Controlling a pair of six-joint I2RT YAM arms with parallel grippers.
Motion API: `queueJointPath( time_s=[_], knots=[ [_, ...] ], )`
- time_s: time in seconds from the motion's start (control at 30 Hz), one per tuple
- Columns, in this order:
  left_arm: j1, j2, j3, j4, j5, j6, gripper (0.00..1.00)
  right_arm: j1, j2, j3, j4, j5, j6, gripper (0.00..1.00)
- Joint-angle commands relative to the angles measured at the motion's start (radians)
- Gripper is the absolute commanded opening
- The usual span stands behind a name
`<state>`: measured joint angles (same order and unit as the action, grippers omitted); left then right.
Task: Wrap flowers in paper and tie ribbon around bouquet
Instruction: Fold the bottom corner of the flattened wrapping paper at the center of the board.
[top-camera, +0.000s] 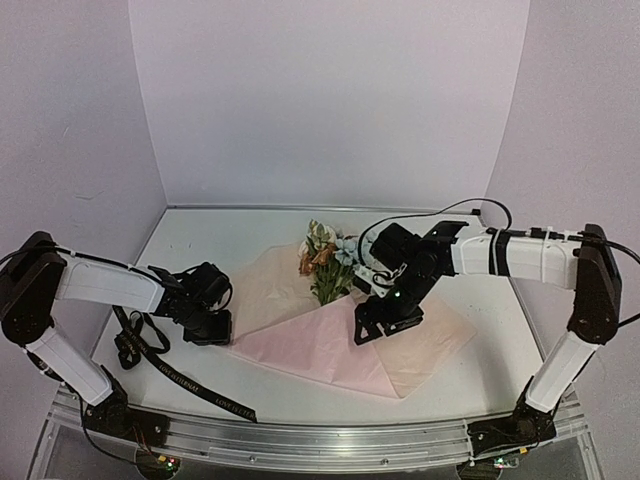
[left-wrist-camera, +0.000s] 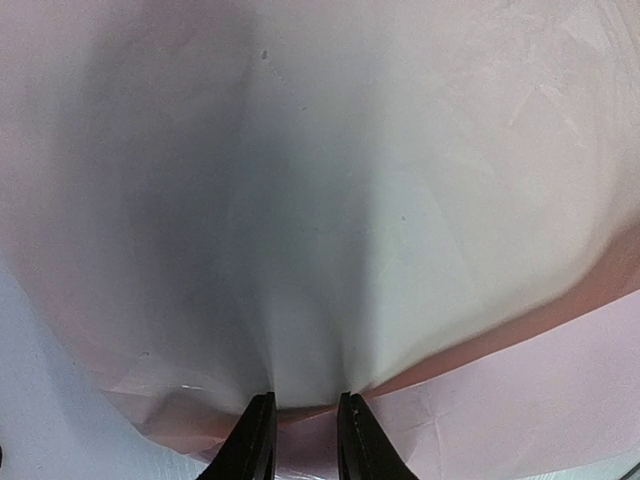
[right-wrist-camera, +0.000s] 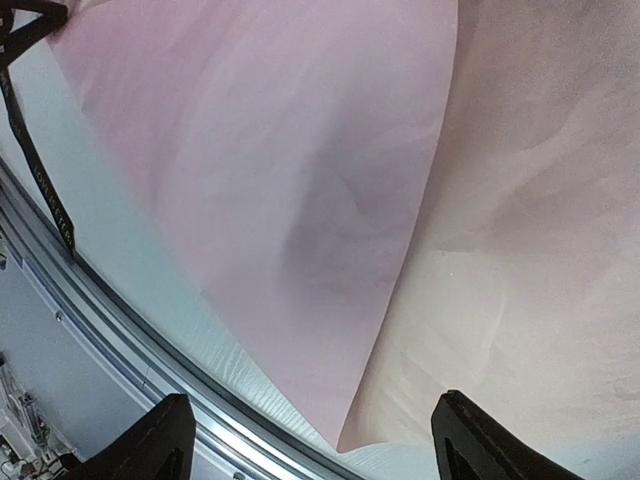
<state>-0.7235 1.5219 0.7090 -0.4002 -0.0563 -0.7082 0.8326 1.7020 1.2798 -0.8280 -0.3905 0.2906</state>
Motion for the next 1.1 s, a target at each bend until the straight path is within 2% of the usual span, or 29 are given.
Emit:
queueJointPath(
  time_s=[0.0, 0.1, 0.23, 0.4, 0.47, 0.53, 0.73, 1.07],
  knots=[
    [0.002, 0.002, 0.001, -0.005, -0.004, -0.009, 0.23, -0.007, 0.023, -0.022, 0.081, -0.034, 0.064, 0.8],
    [0.002, -0.005, -0.001, -0.012, -0.005, -0.012, 0.23, -0.009, 0.048, -0.041, 0.119, -0.035, 0.086, 0.74],
    [0.002, -0.018, -0.007, -0.019, -0.006, -0.017, 0.23, -0.013, 0.091, -0.033, 0.137, -0.056, 0.109, 0.61],
    [0.002, -0.029, -0.013, -0.027, -0.004, -0.021, 0.23, -0.021, 0.1, -0.053, 0.168, -0.053, 0.132, 0.58],
    [0.003, -0.033, -0.015, -0.028, -0.003, -0.023, 0.23, -0.023, 0.101, -0.058, 0.174, -0.057, 0.14, 0.53],
    [0.002, -0.034, -0.016, -0.031, -0.002, -0.026, 0.23, -0.026, 0.103, -0.06, 0.177, -0.062, 0.146, 0.43],
    [0.001, -0.055, -0.042, -0.011, 0.024, -0.045, 0.23, -0.03, 0.124, -0.001, 0.168, -0.058, 0.143, 0.01],
    [-0.022, -0.177, -0.09, 0.004, 0.053, -0.126, 0.25, -0.051, 0.279, 0.311, -0.069, 0.014, -0.071, 0.0]
  ],
)
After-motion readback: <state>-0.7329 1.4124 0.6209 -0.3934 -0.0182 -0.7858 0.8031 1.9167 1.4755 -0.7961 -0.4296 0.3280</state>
